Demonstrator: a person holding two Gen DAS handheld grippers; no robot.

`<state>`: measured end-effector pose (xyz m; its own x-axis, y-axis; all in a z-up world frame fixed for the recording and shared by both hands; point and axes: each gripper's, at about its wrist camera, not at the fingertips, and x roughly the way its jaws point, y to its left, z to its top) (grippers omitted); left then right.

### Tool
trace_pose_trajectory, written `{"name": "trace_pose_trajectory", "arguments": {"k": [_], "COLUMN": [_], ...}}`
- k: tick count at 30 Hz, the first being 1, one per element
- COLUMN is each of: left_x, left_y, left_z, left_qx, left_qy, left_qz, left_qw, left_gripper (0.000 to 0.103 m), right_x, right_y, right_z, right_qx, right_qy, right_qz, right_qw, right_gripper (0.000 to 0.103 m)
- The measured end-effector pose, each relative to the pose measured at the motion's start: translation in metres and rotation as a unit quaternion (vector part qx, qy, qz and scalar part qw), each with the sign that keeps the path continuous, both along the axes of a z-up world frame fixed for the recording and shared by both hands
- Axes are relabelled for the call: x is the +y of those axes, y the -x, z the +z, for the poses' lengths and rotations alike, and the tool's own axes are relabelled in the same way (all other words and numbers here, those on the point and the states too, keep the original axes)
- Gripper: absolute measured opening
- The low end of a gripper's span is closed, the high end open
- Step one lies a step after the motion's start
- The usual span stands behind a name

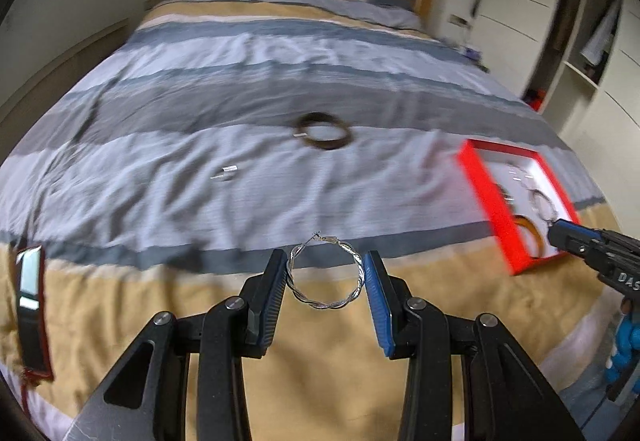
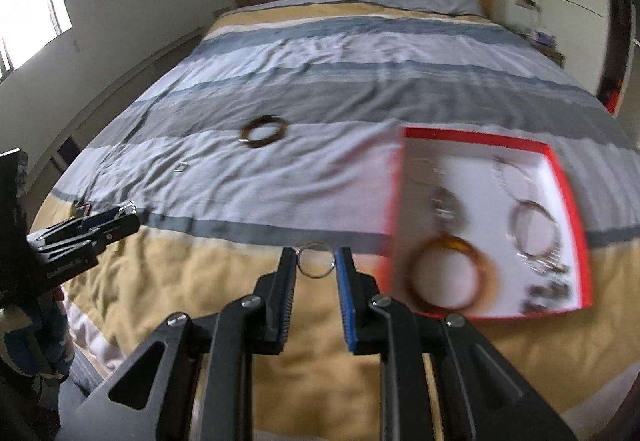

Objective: Organize jewelry
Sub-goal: 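Carry twisted ring with left tool while right tool carries small ring into the box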

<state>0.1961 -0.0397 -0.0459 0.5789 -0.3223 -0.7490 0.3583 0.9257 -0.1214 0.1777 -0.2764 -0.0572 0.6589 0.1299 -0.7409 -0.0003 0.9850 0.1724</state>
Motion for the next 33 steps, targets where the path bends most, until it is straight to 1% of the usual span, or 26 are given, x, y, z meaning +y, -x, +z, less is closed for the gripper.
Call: {"name": "trace_pose_trajectory", "arguments": {"k": [4,8,14,19,21,24,27,33], "left_x": [-0.054,-0.104,-0.188,-0.242,-0.257,-0.272,-0.276,-0.277], "left_y": [0.006,0.009,0.01,0.004,-0.001,-0.009,-0.014,-0.02], "left_z": [0.004,0.005,0.004,-0.011,-0.022,-0.038,-0.049,-0.064], "left_qx": [-0.001,0.001,-0.003,0.008,0.018,0.029,0.036,0.042], "left_qy": [0.004,0.005,-0.006,-0.018,-0.022,-0.032,-0.036,-0.048], "left_qz": [-0.046,-0.086,-0.149,-0.182,-0.186,-0.179,-0.171,-0.169], "left_qw": [0.9989,0.9963,0.9888,0.9831,0.9822,0.983,0.984,0.9836], "left_gripper": [0.039,0.039,0.039,0.039,0.039,0.039,0.039,0.039], "right_x": [-0.041,-0.076,-0.118,-0.143,-0.151,-0.164,-0.17,-0.177], "right_y": [0.015,0.021,0.011,-0.005,-0.011,-0.026,-0.04,-0.059], "right_z": [-0.001,-0.006,-0.02,-0.034,-0.038,-0.046,-0.05,-0.062], "right_qx": [0.003,0.006,0.017,0.027,0.03,0.041,0.047,0.064], "right_qy": [0.007,0.009,0.014,0.021,0.023,0.024,0.035,0.053], "right_qz": [-0.028,-0.048,-0.058,-0.055,-0.054,-0.041,-0.023,-0.007], "right_qw": [1.0,0.999,0.998,0.998,0.998,0.998,0.998,0.997], "right_gripper": [0.019,0.019,0.019,0.019,0.019,0.019,0.019,0.019]}}
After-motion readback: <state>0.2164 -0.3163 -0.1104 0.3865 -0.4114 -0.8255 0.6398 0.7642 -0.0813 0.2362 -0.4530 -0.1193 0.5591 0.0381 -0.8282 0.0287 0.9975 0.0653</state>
